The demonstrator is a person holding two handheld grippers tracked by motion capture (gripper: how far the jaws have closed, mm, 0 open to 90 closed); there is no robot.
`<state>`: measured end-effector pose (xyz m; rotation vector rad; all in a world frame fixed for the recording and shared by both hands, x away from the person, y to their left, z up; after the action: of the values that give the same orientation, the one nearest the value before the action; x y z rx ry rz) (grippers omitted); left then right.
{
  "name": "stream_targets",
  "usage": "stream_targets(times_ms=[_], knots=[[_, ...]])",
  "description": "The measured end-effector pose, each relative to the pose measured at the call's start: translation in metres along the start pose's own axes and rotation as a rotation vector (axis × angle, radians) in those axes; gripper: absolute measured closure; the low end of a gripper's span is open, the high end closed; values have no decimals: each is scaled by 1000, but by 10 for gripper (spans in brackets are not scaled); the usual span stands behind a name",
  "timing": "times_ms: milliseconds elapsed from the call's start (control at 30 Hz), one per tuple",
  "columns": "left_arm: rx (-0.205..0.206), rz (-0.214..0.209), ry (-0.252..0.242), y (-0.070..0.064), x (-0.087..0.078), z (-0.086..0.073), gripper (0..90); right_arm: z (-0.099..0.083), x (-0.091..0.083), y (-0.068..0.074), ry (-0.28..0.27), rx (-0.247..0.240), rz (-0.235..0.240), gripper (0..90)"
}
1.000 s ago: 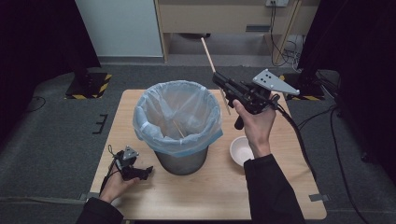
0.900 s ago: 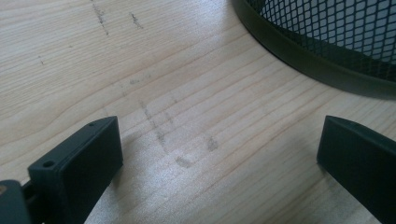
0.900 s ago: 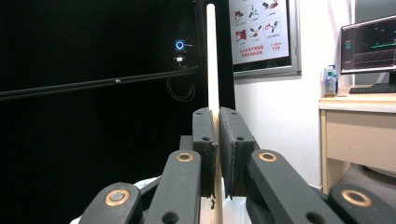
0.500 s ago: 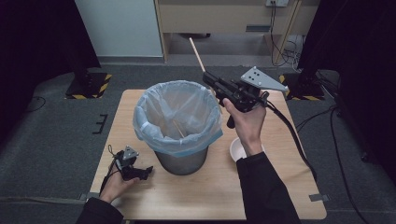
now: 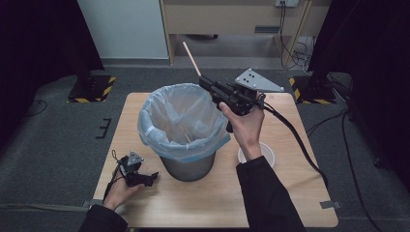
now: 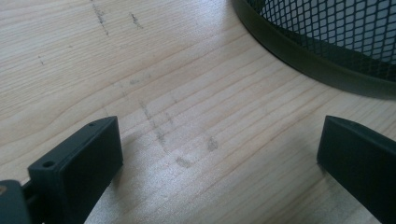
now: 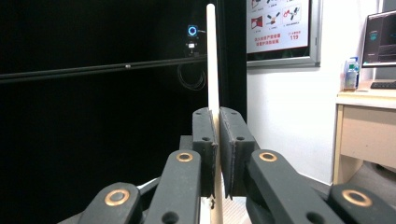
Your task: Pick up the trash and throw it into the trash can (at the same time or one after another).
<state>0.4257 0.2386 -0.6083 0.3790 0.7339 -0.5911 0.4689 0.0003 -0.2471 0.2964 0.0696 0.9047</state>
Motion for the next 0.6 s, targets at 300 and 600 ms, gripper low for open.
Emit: stream_targets(times_ms=[300,600], knots=[[0,0,0,0,0,0,0,-14,12,-3,44,-1,-13,854],[0,0,0,0,0,0,0,-27,20,-3,78,-10,-11,759]])
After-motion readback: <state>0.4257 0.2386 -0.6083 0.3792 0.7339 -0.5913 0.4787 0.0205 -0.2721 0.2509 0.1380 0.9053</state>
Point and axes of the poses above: each handheld gripper's, and its own axes: x roughly forward along the jaws, z roughly out of its top, y roughly to its left, the point moved 10 cm from there along x, roughly forward along the jaws, and after that the axes turned 10 degrees about x, right-handed, at the moved point
